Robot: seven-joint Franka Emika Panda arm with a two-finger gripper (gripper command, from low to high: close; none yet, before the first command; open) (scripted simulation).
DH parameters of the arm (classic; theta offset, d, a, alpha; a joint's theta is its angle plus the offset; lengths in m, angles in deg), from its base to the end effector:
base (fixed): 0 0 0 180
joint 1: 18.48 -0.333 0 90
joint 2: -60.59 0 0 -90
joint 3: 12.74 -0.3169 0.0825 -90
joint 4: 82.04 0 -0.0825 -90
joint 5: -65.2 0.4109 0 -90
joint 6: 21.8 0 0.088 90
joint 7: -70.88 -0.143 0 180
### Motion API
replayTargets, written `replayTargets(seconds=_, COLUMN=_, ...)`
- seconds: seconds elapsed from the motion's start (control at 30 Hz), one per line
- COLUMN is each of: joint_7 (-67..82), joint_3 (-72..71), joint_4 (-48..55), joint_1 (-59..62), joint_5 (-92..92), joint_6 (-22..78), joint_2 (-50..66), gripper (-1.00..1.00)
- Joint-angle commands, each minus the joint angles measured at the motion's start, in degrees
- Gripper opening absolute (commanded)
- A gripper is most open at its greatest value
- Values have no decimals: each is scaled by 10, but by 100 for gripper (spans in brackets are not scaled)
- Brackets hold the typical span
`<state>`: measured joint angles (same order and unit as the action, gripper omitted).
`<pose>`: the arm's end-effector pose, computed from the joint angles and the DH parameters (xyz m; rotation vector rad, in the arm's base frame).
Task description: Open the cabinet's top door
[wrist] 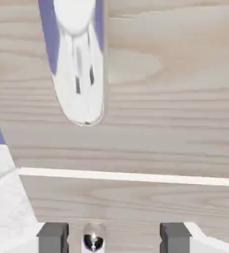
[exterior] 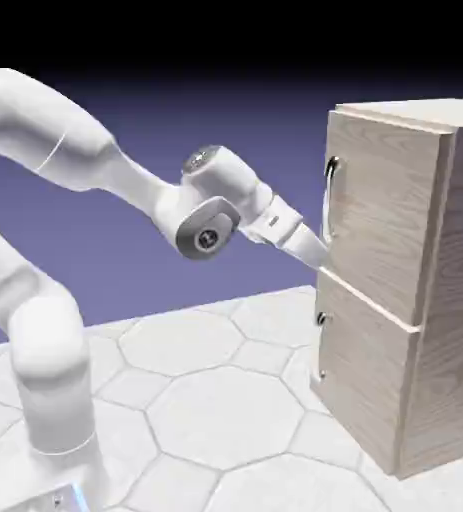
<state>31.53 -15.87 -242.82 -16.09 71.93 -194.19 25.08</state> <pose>0.4307 -0.0036 0.4357 -2.4359 1.0011 -1.0647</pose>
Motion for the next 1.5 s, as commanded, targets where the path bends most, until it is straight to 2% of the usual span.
replayTargets(seconds=0.0, joint_7=12, joint_3=-12, joint_4=1, joint_1=11, joint_5=25, joint_6=6, joint_2=-11, gripper=0)
replayTargets(seconds=1.47, joint_7=518, joint_3=-521, joint_4=38, joint_1=513, joint_5=1122, joint_6=270, joint_2=-475, gripper=0)
